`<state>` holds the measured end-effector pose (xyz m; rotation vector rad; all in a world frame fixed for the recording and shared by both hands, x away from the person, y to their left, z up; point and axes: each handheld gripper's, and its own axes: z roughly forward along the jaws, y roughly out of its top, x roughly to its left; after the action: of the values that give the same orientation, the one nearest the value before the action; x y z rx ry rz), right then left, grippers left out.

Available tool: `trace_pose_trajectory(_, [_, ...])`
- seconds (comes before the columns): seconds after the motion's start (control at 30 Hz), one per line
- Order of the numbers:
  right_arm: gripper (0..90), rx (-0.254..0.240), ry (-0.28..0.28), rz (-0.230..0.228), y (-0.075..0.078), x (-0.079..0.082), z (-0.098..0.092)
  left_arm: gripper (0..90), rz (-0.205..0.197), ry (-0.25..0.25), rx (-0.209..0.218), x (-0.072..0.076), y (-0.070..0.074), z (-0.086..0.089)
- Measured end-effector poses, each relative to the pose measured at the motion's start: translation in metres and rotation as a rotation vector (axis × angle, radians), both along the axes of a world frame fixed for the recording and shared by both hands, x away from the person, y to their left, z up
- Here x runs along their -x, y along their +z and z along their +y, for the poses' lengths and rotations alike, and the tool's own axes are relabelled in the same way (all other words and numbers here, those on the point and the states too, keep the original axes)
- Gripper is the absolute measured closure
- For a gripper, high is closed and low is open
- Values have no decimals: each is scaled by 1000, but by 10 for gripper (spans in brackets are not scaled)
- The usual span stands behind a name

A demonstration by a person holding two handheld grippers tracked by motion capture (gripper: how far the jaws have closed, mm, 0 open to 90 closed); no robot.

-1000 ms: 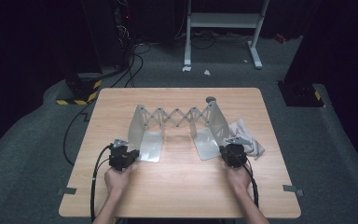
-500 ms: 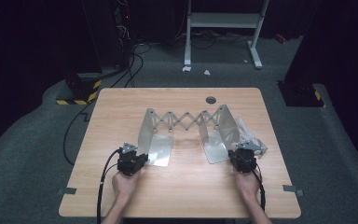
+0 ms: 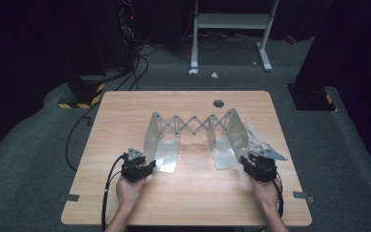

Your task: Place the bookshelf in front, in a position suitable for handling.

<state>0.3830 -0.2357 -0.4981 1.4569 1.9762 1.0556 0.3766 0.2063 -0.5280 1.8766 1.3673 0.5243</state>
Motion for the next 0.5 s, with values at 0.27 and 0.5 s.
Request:
trace_pose_trajectory(0.27, [338,56,-98,59,3,-34,-16,418,-10,19,-11,-2,-1,1])
trace_pose_trajectory(0.5, [259,123,-112,199,-11,-71,-9,385,-15,34,-59,-2,-1,-4])
